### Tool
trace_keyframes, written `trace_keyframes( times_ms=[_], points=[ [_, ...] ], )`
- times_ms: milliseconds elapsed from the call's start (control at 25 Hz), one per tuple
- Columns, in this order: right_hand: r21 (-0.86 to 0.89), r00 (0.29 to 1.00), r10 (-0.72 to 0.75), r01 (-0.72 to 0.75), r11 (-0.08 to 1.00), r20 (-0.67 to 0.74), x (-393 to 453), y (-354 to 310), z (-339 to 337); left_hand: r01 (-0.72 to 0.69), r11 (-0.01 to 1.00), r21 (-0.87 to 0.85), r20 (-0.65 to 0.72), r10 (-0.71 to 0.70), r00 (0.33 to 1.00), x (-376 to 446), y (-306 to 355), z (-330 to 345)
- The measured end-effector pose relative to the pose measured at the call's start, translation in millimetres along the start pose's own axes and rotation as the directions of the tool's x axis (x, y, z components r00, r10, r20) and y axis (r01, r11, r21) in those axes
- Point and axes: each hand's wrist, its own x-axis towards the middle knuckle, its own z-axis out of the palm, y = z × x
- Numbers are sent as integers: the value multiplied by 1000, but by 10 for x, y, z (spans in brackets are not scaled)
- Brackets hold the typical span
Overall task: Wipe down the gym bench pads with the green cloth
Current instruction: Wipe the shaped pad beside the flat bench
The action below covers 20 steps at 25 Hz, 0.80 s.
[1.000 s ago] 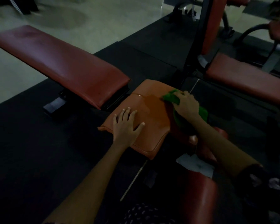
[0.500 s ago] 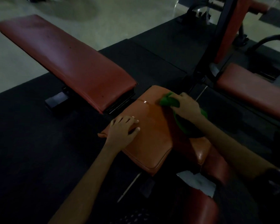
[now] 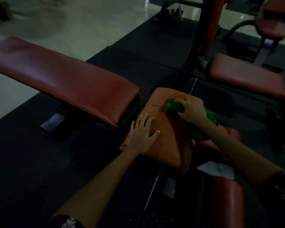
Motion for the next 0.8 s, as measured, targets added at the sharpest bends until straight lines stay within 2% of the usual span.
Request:
trace_keyframes(
  times_ms=[80, 120, 240, 280, 320, 400, 480, 520, 560, 640, 680, 720, 760, 800],
  points=[
    [33, 974, 218, -216, 976, -56, 98, -22, -32, 9, 999, -36, -6, -9, 1000, 9, 0, -26],
    [50, 971, 230, -227, 973, -59, 97, -121, -13, 11, 999, -47, -22, -12, 1000, -7, 7, -21],
    [65, 999, -30, 28, 998, 22, -59, -454, 60, 18, 998, -64, -28, -20, 999, -19, 8, -12],
    [71, 995, -89, 85, 994, 51, -91, -448, 56, 23, 997, -68, -30, -25, 999, -12, 2, -13],
    [58, 995, -89, 86, 995, 51, -62, -388, 26, 27, 997, -76, -30, -29, 999, -1, 0, -20],
    [13, 997, 73, -73, 997, 11, 124, -186, -21, 30, 995, -99, -24, -32, 999, 11, -13, -28],
    [75, 957, 288, -285, 956, -30, 274, -84, -56, 29, 992, -124, -26, -32, 999, -10, -19, -20],
    [110, 945, 325, -319, 941, -44, 304, -148, -35, 26, 991, -128, -36, -31, 999, -21, -17, -16],
    [120, 957, 286, -278, 953, -50, 324, -272, -14, 25, 992, -124, -47, -31, 998, -16, -17, -19],
    [83, 998, 63, -62, 995, -5, 279, -543, 14, 23, 995, -101, -48, -28, 998, -9, -15, -25],
    [65, 997, -63, 61, 996, 33, 239, -613, 26, 21, 996, -84, -46, -25, 999, -10, -15, -27],
    [53, 989, -130, 126, 991, 67, 241, -603, 12, 18, 997, -69, -39, -21, 999, -13, -16, -28],
    [35, 988, -135, 132, 991, 78, 308, -513, -10, 15, 998, -58, -31, -17, 999, -8, -14, -33],
    [16, 995, -75, 74, 997, 68, 415, -395, -32, 15, 999, -48, -21, -16, 1000, -8, -19, -34]
  ],
)
